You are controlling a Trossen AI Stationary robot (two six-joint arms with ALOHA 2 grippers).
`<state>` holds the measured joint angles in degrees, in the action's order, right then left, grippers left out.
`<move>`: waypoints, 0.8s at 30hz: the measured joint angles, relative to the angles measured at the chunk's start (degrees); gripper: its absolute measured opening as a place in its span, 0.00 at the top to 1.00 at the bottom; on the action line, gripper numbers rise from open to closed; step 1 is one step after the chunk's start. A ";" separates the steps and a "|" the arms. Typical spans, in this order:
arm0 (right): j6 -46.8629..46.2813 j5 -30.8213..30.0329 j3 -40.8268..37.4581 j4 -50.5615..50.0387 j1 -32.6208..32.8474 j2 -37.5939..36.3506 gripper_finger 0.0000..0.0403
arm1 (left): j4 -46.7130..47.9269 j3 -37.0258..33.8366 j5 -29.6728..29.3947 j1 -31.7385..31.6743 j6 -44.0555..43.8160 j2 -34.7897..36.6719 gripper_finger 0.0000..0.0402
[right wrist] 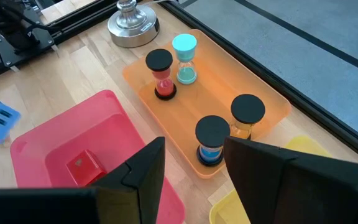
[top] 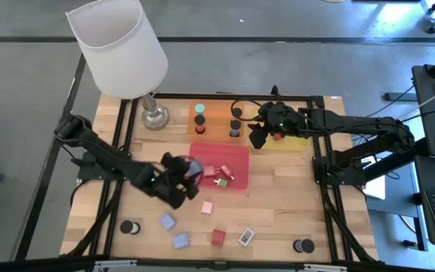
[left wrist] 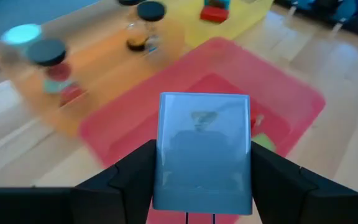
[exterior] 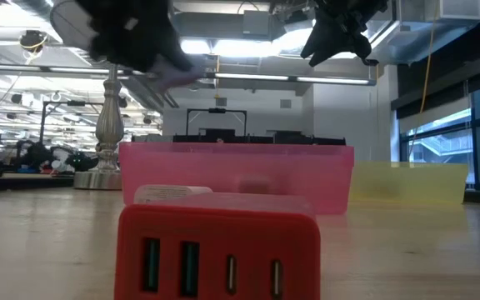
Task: Pick & Place Office items
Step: Put the top light blue charger adapter into the red bin
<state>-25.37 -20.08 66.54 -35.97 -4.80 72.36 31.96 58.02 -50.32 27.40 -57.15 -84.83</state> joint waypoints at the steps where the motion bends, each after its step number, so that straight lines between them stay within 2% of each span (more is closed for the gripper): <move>1: -0.01 0.00 0.00 0.01 0.02 0.00 0.59 | -2.43 0.00 1.19 -1.52 2.59 -0.19 0.47; 4: -0.01 0.00 0.00 0.00 0.01 -0.01 0.59 | -9.16 0.00 5.81 -6.12 9.58 -0.74 0.47; 8: -0.01 0.00 0.00 -0.01 0.02 -0.02 0.59 | -11.60 0.00 12.08 -11.14 13.32 -2.20 0.47; 15: 0.01 0.02 0.00 0.01 0.02 -0.01 0.59 | -11.26 0.00 22.96 -17.05 11.43 -7.68 0.47; 24: 0.01 0.02 0.00 0.01 0.00 -0.01 0.59 | -11.62 0.00 28.28 -20.45 8.34 -13.02 0.45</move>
<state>-25.36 -20.05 66.54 -35.97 -4.80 72.35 20.35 58.02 -22.04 6.95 -48.82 -97.85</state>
